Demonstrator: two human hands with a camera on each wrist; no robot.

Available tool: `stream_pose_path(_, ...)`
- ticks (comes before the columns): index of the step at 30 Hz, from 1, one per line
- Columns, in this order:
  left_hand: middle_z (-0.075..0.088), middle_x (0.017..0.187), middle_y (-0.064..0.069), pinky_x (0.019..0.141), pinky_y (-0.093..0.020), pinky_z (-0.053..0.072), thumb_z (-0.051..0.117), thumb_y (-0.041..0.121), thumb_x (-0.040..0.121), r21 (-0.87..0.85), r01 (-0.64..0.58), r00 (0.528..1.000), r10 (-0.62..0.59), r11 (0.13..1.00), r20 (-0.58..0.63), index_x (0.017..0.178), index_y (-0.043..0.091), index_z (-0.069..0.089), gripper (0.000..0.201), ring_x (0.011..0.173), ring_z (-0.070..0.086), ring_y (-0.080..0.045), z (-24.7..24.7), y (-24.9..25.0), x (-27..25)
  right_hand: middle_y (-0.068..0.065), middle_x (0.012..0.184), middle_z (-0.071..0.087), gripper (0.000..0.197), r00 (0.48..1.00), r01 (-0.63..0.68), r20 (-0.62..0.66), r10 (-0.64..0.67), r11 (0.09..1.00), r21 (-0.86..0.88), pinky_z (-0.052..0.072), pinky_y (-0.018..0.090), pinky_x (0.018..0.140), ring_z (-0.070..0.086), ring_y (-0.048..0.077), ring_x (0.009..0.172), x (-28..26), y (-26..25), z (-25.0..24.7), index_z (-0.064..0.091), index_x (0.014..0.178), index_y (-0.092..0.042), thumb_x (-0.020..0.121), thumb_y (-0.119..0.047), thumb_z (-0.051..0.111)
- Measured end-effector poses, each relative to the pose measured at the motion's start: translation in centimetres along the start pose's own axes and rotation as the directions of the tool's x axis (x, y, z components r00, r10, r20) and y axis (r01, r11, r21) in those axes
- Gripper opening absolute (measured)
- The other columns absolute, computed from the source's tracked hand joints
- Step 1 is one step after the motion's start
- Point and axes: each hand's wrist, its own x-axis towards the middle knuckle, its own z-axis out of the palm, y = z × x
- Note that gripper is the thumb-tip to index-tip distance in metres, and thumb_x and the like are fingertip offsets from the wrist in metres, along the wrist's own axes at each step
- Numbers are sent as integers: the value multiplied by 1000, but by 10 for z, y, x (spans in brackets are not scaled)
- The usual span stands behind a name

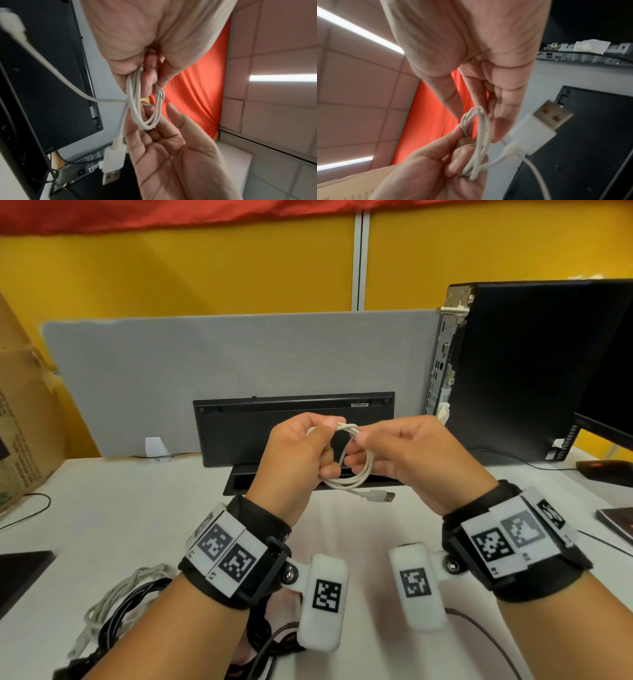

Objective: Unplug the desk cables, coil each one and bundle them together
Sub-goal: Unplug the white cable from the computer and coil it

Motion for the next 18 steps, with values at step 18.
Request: stream_pose_path(18, 48, 53, 4, 48, -23, 37, 41, 17, 104, 8, 27, 992, -28, 1000, 123, 89, 7, 60, 26, 47, 37, -11, 5, 4, -7, -2, 81, 65, 29, 873, 322, -101, -477, 719, -615, 55, 32, 65, 62, 15, 70, -5, 1, 8, 73, 87, -17, 64, -24, 89)
